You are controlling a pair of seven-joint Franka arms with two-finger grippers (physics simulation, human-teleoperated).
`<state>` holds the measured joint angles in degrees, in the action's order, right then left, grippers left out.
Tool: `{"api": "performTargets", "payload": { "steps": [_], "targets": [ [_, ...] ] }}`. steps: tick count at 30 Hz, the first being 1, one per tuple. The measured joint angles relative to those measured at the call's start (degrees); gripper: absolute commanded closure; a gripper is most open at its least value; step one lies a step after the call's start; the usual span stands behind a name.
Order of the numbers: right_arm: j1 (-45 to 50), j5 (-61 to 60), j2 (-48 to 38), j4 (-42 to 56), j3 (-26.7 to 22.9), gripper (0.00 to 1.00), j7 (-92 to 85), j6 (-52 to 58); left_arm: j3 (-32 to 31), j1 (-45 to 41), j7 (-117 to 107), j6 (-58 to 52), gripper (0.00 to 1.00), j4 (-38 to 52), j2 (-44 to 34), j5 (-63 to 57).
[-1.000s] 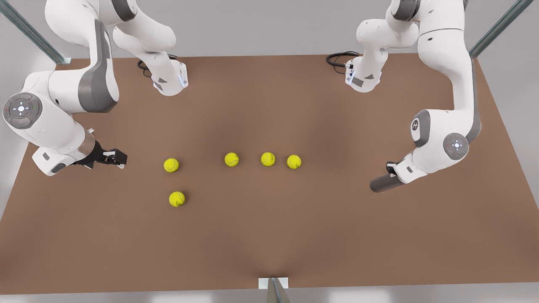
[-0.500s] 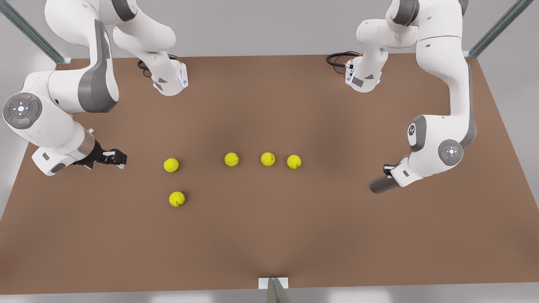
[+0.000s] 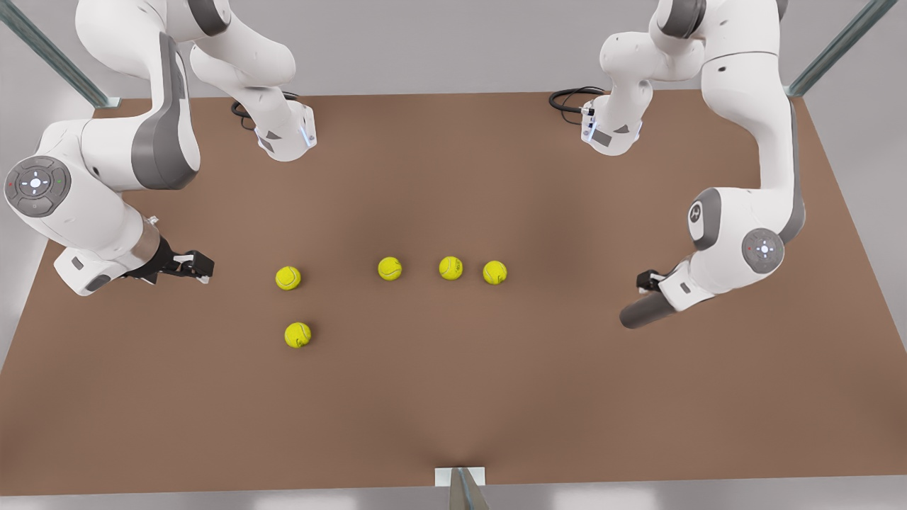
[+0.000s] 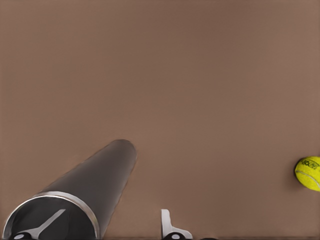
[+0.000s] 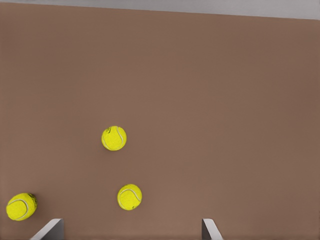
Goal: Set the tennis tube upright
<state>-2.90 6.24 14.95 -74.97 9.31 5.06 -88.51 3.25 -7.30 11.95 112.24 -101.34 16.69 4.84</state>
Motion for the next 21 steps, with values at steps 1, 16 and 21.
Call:
{"api": "performTargets", "payload": {
  "steps": [1, 16, 21],
  "targets": [
    [0.0, 0.0, 0.0, 0.0, 0.0, 0.0, 0.0, 0.0, 0.0, 0.0, 0.1, 0.0, 0.0, 0.0, -0.2, 0.0],
    [0.0, 0.0, 0.0, 0.0, 0.0, 0.0, -0.1, 0.0, -0.4, 0.0, -0.8, -1.2, 0.0, 0.4, -2.2, -0.1],
    [0.0, 0.0, 0.0, 0.0, 0.0, 0.0, -0.1, 0.0, -0.4, 0.2, -0.8, -14.3, 0.0, 10.6, -4.6, -0.6]
  ]
}}
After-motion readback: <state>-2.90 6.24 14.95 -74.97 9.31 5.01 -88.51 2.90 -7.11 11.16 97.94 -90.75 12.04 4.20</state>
